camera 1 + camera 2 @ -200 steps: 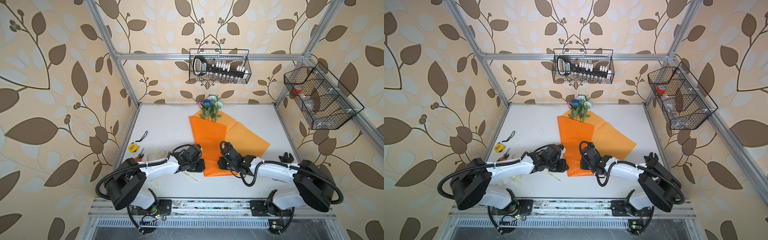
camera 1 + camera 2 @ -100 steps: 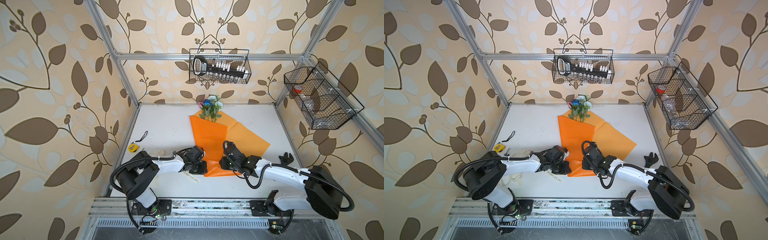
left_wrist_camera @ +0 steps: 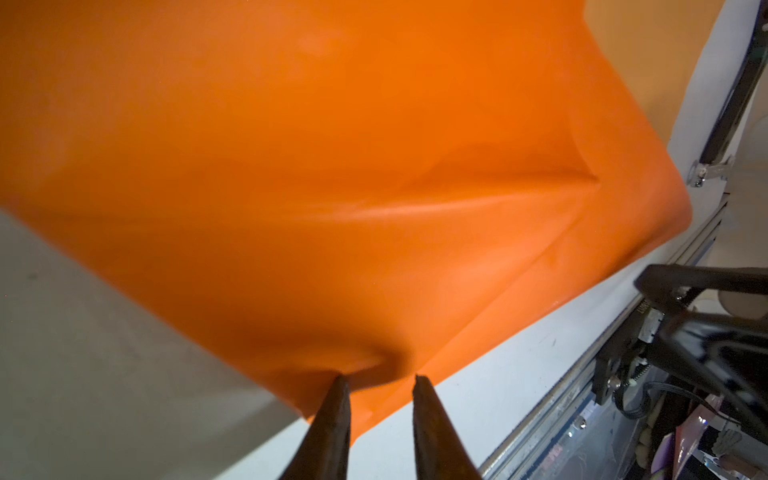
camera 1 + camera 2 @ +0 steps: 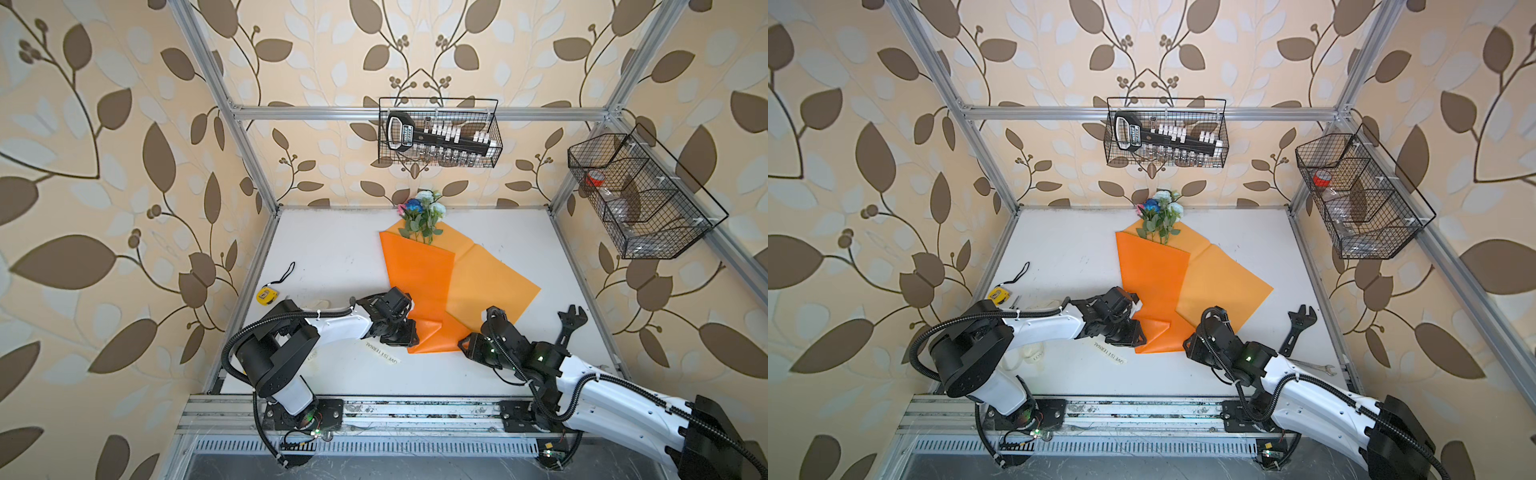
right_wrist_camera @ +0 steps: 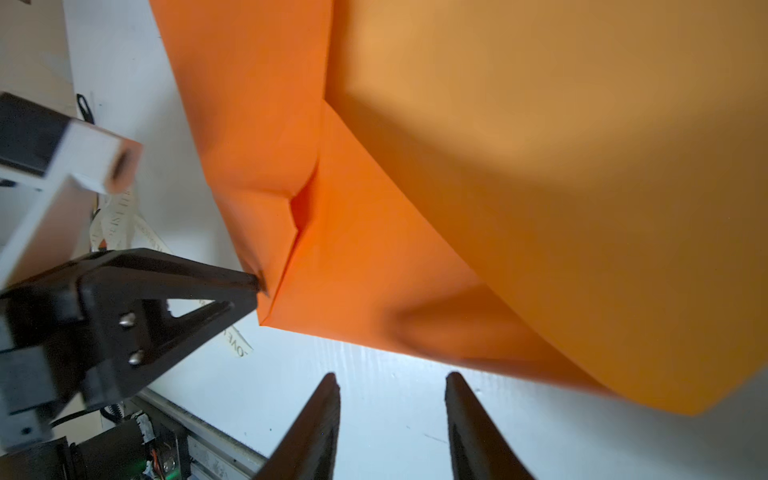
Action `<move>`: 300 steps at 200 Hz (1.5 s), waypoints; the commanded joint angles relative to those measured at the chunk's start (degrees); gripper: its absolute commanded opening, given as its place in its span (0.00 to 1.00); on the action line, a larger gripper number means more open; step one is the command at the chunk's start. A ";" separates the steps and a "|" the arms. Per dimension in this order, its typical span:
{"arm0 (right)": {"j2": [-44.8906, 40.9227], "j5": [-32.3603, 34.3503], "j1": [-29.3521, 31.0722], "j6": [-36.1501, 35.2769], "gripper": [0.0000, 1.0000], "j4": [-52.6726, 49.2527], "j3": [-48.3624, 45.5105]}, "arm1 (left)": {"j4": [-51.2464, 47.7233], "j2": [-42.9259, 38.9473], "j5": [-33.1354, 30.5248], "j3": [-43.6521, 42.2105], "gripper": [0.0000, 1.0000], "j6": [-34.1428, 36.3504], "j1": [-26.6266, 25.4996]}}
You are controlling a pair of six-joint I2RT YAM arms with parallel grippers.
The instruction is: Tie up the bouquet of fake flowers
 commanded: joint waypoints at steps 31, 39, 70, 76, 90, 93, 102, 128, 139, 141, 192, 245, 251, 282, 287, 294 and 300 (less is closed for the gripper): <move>-0.11 1.57 0.21 6.59 0.55 0.59 -2.62 | 3.59 3.56 2.00 5.40 0.28 2.60 -0.10; 0.61 1.33 0.21 7.13 0.57 1.08 -2.91 | 4.57 4.70 2.65 5.85 0.28 2.25 -0.11; 3.66 1.16 0.21 8.17 0.63 2.77 -3.98 | 7.64 8.44 6.99 7.08 0.25 1.20 -0.10; 4.16 1.49 0.21 8.17 0.63 2.97 -4.13 | 7.95 8.93 7.46 7.10 0.25 1.12 -0.10; 4.88 2.70 0.21 8.26 0.63 3.19 -4.34 | 8.25 9.56 8.09 7.09 0.25 1.01 -0.10; 5.13 2.95 0.17 8.28 0.63 3.14 -4.31 | 8.25 9.57 8.10 7.10 0.25 0.98 -0.10; 5.66 3.57 0.17 8.24 0.61 3.06 -4.13 | 8.24 9.58 8.19 6.91 0.25 0.93 -0.10; 8.01 5.01 0.15 8.36 0.58 0.23 -3.20 | 7.68 9.26 7.94 6.55 0.25 1.00 -0.10; 9.48 5.30 0.22 7.81 0.56 -0.93 -2.60 | 7.39 9.26 7.75 6.49 0.25 1.14 -0.10; 9.66 5.27 0.28 7.76 0.55 -1.03 -2.42 | 7.37 9.28 7.75 6.49 0.25 1.15 -0.10; 9.97 10.15 0.67 13.67 0.47 -0.43 -2.92 | 6.01 8.46 7.66 6.02 0.25 1.68 -0.10; 5.73 16.19 0.16 17.14 0.38 2.94 -5.03 | 4.57 8.19 7.49 6.48 0.25 2.58 -0.10; 5.91 16.16 0.21 17.30 0.38 2.99 -5.01 | 4.56 8.12 7.49 6.49 0.25 2.55 -0.10; 7.13 17.07 -0.07 17.93 0.30 2.79 -4.42 | 4.46 8.01 7.22 6.49 0.25 2.59 -0.10; 7.10 17.18 -0.13 17.85 0.27 2.71 -4.18 | 4.39 7.99 7.18 6.42 0.25 2.62 -0.10; 7.13 17.53 -0.18 17.38 0.21 2.58 -3.82 | 4.38 7.96 7.21 6.49 0.25 2.59 -0.10; 6.95 17.78 -0.14 16.58 0.17 2.48 -3.43 | 4.38 7.98 7.22 6.49 0.25 2.59 -0.14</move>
